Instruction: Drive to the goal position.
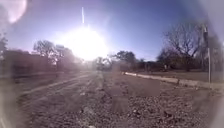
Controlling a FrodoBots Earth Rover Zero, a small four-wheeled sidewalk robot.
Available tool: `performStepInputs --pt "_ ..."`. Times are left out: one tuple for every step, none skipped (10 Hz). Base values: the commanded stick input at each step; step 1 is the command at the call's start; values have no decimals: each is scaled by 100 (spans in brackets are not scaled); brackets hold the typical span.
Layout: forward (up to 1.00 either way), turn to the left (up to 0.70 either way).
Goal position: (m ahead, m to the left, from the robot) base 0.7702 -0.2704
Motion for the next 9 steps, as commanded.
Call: performStepInputs --pt "50 0" --pt "50 0" --pt "50 0" --pt "50 0" --pt "50 0" --pt "50 0" --pt "50 0" --pt "50 0" --pt "50 0"
